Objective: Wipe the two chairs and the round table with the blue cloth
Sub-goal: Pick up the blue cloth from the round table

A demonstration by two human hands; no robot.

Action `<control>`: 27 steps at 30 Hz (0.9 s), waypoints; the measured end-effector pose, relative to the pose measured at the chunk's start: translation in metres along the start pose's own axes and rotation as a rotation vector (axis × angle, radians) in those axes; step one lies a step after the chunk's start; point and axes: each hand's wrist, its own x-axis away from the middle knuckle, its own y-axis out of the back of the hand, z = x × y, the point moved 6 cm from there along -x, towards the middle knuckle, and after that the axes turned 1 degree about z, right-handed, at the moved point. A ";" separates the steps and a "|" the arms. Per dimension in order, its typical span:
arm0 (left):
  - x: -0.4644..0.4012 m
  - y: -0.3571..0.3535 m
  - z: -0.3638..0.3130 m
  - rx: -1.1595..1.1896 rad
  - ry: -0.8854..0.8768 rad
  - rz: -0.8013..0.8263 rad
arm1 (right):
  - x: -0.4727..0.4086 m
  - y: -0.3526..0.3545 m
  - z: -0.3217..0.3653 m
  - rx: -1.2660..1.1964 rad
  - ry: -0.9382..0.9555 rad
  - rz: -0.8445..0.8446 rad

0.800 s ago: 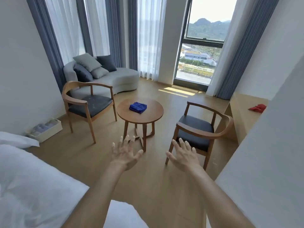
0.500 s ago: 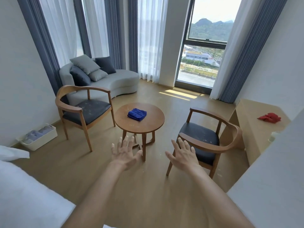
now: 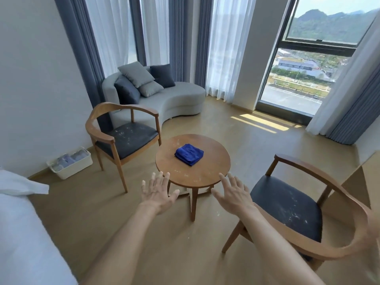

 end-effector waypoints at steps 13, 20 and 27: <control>-0.154 0.039 0.062 -0.008 0.189 0.026 | -0.204 -0.023 0.073 -0.008 0.176 0.113; -0.317 0.048 0.091 -0.072 0.050 0.085 | -0.335 -0.042 0.097 -0.036 0.033 0.110; -0.452 0.042 0.086 -0.121 -0.127 0.197 | -0.420 -0.061 0.111 -0.101 -0.136 0.178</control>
